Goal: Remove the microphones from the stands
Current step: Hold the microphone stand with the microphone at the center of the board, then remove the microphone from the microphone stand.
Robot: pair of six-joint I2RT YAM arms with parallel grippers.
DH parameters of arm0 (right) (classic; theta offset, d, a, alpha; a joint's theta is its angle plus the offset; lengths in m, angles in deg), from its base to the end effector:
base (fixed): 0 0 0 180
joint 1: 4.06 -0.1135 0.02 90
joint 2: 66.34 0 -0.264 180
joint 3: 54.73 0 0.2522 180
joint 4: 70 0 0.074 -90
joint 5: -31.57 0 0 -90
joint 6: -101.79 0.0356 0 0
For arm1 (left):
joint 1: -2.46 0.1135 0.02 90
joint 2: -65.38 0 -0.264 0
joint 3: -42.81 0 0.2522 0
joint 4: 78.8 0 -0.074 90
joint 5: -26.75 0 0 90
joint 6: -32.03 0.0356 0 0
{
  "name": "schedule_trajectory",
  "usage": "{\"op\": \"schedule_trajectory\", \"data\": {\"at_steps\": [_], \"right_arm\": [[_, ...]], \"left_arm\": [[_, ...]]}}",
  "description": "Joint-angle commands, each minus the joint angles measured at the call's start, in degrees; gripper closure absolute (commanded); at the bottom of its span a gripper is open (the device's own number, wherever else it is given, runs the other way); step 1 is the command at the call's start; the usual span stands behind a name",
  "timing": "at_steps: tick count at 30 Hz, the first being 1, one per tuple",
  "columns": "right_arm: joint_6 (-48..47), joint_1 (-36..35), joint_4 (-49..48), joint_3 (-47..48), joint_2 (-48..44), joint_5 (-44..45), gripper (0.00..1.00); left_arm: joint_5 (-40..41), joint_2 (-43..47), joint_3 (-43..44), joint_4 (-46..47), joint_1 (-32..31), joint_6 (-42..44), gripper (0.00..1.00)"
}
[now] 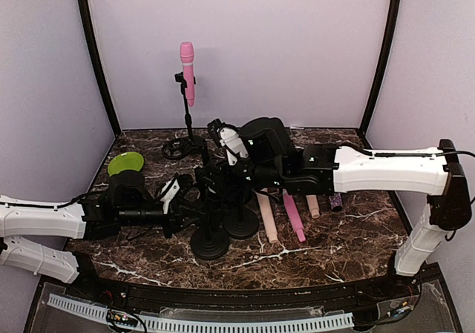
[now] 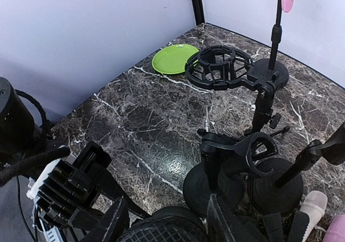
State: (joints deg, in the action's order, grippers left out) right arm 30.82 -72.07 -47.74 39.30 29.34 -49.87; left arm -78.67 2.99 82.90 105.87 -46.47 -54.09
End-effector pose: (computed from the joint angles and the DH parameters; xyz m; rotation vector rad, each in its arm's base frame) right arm 0.1540 0.3671 0.3247 -0.7696 1.9336 0.8183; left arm 0.1467 -0.1828 0.2189 1.0322 1.6481 -0.7843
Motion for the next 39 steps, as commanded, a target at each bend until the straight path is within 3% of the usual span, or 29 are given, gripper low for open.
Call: {"op": "schedule_trajectory", "data": {"at_steps": [1,4,7,15,27,39], "right_arm": [[-5.0,1.6,-8.0,-2.9,-5.1,-11.4,0.85],[-7.2,2.9,-11.3,-4.7,-7.3,-16.9,0.85],[-7.8,3.7,-12.0,-5.4,-8.4,-16.9,0.85],[-3.5,4.4,-11.7,-4.2,-8.3,-12.5,0.87],[4.3,4.4,-3.2,3.0,-5.0,-0.1,0.87],[3.3,4.6,-3.5,4.6,-4.7,0.1,0.87]], "left_arm": [[2.3,-1.4,0.8,-2.3,0.5,0.4,1.00],[2.2,-1.9,1.1,-2.6,0.4,0.5,1.00],[2.2,-2.2,1.4,-2.8,0.4,0.5,1.00],[3.5,-2.7,1.8,-3.9,0.3,0.8,1.00],[7.7,-5.3,3.3,-6.6,-1.8,2.5,1.00],[9.2,-6.8,3.8,-7.3,-3.1,3.2,1.00]]}}
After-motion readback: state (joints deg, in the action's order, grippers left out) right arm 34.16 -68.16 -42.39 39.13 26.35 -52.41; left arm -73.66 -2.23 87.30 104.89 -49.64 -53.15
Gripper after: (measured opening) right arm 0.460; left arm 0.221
